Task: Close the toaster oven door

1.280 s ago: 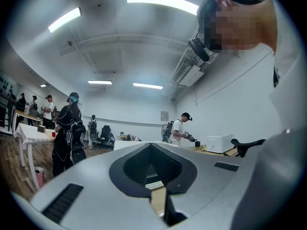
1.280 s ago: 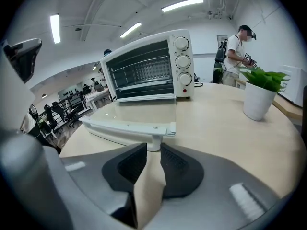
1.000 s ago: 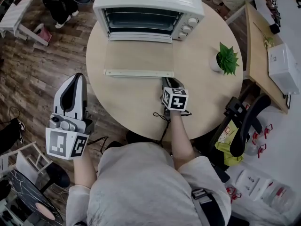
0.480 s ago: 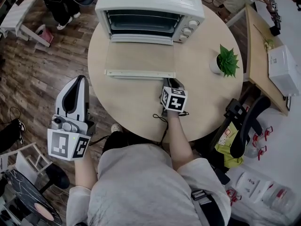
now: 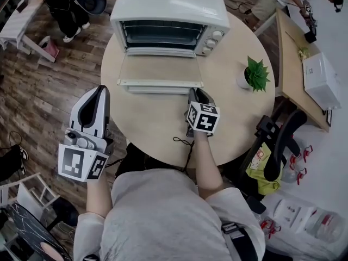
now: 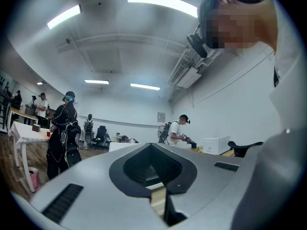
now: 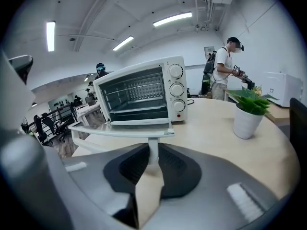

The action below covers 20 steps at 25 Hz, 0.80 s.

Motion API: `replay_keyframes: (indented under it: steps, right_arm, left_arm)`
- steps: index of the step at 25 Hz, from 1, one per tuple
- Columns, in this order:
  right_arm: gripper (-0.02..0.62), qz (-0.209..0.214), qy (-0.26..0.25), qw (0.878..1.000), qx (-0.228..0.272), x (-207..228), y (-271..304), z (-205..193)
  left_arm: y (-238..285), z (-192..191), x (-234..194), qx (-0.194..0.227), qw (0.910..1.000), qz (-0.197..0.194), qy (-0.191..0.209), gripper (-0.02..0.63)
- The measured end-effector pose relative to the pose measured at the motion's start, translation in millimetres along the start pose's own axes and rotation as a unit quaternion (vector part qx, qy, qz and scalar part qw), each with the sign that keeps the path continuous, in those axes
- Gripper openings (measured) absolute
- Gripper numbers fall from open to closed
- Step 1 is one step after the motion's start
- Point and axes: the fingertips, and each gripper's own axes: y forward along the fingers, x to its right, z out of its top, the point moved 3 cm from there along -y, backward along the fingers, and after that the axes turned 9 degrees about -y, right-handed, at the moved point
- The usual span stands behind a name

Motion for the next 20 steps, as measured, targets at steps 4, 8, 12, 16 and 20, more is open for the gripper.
replay_keyframes:
  steps: [4, 8, 12, 16, 20]
  right_arm:
    - [0.075, -0.01, 0.002, 1.0, 0.017, 0, -6, 22]
    - [0.077, -0.018, -0.002, 0.999, 0.027, 0, -9, 42]
    - [0.077, -0.025, -0.007, 0.999, 0.031, 0, -9, 56]
    - [0.077, -0.033, -0.012, 0.999, 0.033, 1, -10, 66]
    - [0.078, -0.039, -0.016, 0.998, 0.039, 1, -9, 79]
  left_arm:
    - [7, 6, -4, 0.002, 0.9999, -0.013, -0.003, 0.008]
    - [12, 12, -10, 0.007, 0.9997, -0.024, -0.006, 0.008]
    - [16, 16, -15, 0.01, 0.9993, -0.036, -0.007, 0.008]
    - [20, 19, -20, 0.01, 0.9989, -0.044, -0.01, 0.008]
    - [24, 24, -27, 0.013, 0.9985, -0.052, -0.011, 0.008]
